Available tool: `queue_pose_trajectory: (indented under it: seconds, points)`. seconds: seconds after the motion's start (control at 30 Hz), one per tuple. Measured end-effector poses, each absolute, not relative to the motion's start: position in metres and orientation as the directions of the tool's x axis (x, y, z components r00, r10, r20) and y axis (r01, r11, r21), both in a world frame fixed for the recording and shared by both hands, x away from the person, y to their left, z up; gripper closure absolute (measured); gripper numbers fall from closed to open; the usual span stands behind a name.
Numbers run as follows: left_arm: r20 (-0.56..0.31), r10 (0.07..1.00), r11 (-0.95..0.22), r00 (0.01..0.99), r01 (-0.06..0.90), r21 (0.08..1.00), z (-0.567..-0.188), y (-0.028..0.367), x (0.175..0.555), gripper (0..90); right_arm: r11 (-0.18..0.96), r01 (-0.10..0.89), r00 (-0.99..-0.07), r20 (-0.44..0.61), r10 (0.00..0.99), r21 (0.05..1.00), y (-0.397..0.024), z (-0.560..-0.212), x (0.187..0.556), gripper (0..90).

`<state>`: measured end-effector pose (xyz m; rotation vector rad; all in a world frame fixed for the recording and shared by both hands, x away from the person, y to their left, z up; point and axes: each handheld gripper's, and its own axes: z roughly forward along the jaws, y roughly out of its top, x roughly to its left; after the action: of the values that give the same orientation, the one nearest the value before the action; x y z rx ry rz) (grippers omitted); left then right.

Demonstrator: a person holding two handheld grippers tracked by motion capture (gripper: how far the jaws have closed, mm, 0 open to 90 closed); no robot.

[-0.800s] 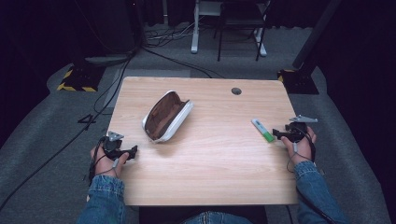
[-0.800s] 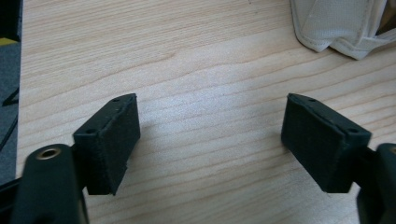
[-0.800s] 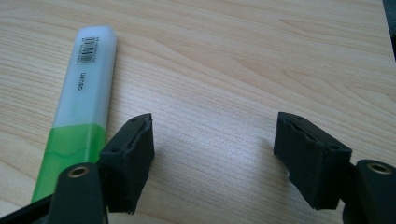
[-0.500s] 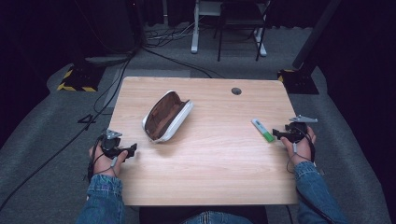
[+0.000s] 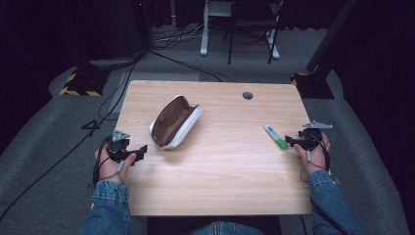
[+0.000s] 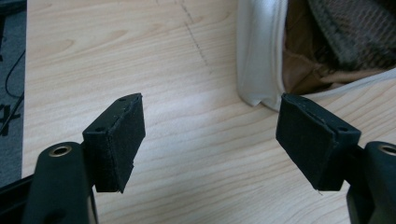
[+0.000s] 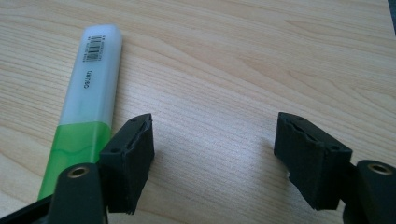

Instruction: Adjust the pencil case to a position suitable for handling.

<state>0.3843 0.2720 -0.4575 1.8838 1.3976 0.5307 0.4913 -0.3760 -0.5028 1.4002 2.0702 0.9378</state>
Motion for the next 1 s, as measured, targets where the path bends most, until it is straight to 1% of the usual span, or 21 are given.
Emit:
queue_pose_trajectory:
  seconds: [0.63,0.7,0.9,1.0]
  points:
    - [-0.125,0.917,-0.122,0.380,0.563,0.818,-0.442,0.252,0.396,23.9,0.247,0.607,-0.372,-0.005,0.928,0.755,-0.376,-0.503,0.491,28.9]
    - [-0.138,0.914,-0.110,0.381,0.562,0.820,-0.442,0.251,0.397,23.9,0.247,0.607,-0.372,-0.005,0.928,0.755,-0.376,-0.503,0.491,28.9]
    - [-0.128,0.917,-0.109,0.377,0.548,0.829,-0.440,0.245,0.404,23.7,0.247,0.608,-0.373,-0.003,0.928,0.754,-0.376,-0.503,0.491,29.1]
    - [-0.138,0.920,-0.096,0.368,0.552,0.828,-0.442,0.242,0.409,23.6,0.247,0.607,-0.377,0.000,0.926,0.755,-0.376,-0.503,0.491,29.6]
